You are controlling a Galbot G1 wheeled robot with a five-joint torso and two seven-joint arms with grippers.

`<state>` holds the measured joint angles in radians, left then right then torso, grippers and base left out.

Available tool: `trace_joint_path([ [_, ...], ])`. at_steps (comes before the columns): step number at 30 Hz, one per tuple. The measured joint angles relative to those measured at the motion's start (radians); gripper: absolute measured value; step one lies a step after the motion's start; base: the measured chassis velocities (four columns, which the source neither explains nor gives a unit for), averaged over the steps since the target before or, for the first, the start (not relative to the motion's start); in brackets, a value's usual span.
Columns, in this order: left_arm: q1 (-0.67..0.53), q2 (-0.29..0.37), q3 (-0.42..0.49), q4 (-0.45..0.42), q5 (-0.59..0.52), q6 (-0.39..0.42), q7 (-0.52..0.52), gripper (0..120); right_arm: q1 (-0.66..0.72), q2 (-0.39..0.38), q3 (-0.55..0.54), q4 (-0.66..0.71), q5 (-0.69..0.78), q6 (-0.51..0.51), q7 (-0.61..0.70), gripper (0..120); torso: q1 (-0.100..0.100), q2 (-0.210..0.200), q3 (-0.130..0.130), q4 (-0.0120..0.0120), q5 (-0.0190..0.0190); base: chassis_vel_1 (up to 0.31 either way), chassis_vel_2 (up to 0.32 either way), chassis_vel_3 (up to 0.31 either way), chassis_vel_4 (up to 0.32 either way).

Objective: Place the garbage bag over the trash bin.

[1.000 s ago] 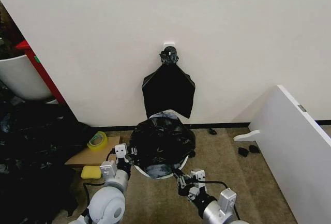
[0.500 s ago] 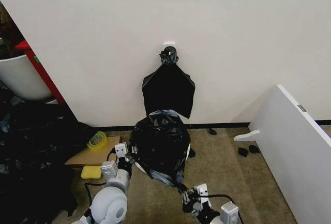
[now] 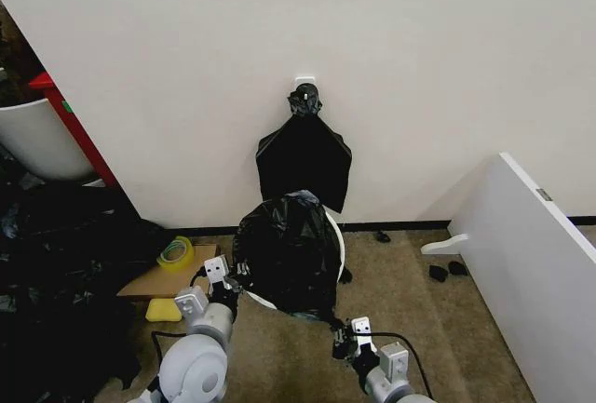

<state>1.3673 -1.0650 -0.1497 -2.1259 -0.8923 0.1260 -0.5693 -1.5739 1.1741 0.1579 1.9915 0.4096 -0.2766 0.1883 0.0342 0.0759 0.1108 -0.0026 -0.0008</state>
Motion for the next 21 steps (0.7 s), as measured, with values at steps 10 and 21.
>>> trace_joint_path([
  [10, -0.001, -0.001, -0.001, 0.013, 0.028, 0.012, -0.017, 1, -0.046, -0.028, 0.020, 0.040, -0.062, 0.045, -0.038, 7, 0.000, 0.000, 0.000, 0.0001, 0.0001, 0.000, 0.000, 0.000, 0.000],
  [21, -0.030, -0.008, -0.005, 0.057, 0.047, -0.008, -0.016, 0, -0.238, -0.070, 0.072, 0.177, -0.207, 0.134, -0.091, 46, 0.000, 0.000, 0.000, 0.0000, 0.0002, 0.000, 0.000, 0.000, 0.000],
])
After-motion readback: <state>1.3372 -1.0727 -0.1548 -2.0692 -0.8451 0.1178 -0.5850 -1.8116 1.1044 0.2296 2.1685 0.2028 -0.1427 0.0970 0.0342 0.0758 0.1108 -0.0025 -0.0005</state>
